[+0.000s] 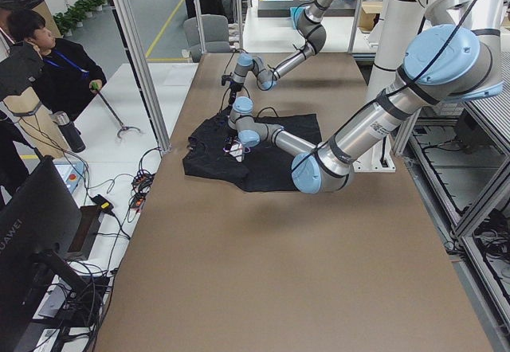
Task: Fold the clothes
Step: 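Fold the sleeve inward with the left gripper while the right gripper grasps the other sleeve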
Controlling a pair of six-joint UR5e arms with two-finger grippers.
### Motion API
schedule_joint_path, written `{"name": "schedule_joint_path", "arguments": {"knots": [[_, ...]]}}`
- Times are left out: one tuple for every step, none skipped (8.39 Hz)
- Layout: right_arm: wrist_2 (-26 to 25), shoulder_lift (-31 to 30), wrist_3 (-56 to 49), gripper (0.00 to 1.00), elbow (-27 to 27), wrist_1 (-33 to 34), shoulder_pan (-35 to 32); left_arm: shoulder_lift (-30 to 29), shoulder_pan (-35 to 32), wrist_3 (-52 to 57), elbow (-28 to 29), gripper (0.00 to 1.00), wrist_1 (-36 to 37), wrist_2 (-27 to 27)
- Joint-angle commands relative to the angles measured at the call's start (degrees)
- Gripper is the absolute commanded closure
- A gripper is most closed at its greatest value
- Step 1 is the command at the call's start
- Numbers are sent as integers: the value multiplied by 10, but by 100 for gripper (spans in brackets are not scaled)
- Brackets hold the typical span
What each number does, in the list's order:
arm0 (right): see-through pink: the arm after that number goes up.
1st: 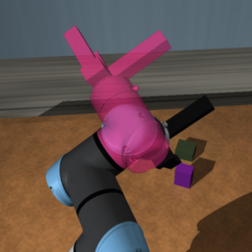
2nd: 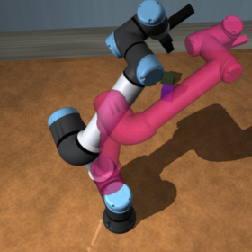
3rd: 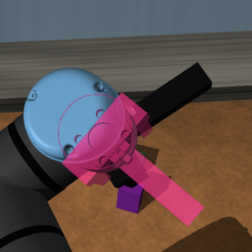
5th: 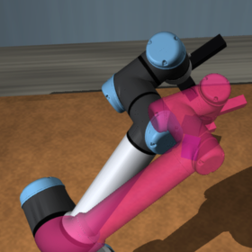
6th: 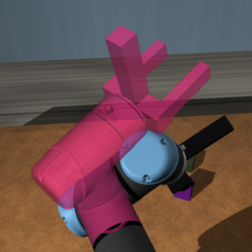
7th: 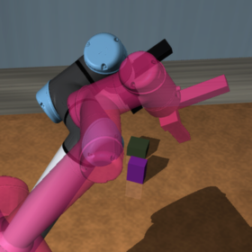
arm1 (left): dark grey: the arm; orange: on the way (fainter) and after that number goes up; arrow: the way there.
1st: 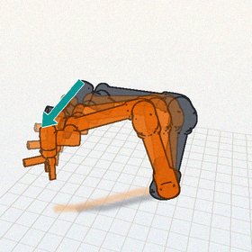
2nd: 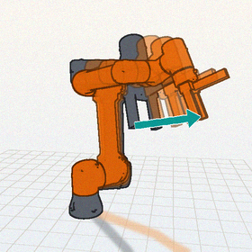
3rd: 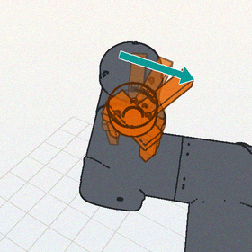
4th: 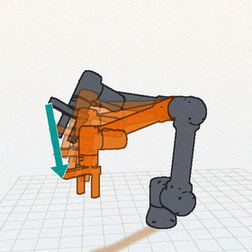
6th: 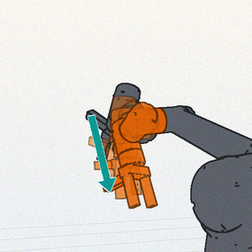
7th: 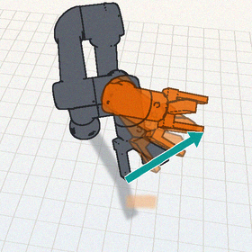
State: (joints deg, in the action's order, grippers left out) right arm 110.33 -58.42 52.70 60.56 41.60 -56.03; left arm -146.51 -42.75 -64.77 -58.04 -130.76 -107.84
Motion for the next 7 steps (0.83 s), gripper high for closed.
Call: {"name": "schedule_joint_path", "arguments": {"knots": [[0,1,6,35,-1,0,3,0,-1,0,-1,5,-1,0],[-1,1,6,36,-1,0,3,1,-1,0,-1,5,-1,0],[-1,1,6,42,-1,0,4,1,-1,0,-1,5,-1,0],[-5,1,6,47,-1,-1,7,0,-1,0,-1,5,-1,0],[-5,1,7,64,1,-1,9,0,-1,0,-1,5,-1,0],[-6,1,14,87,3,0,9,0,-1,1,-1,5,0,0],[-6,1,14,100,4,-1,9,0,-1,0,-2,5,-1,-1]]}}
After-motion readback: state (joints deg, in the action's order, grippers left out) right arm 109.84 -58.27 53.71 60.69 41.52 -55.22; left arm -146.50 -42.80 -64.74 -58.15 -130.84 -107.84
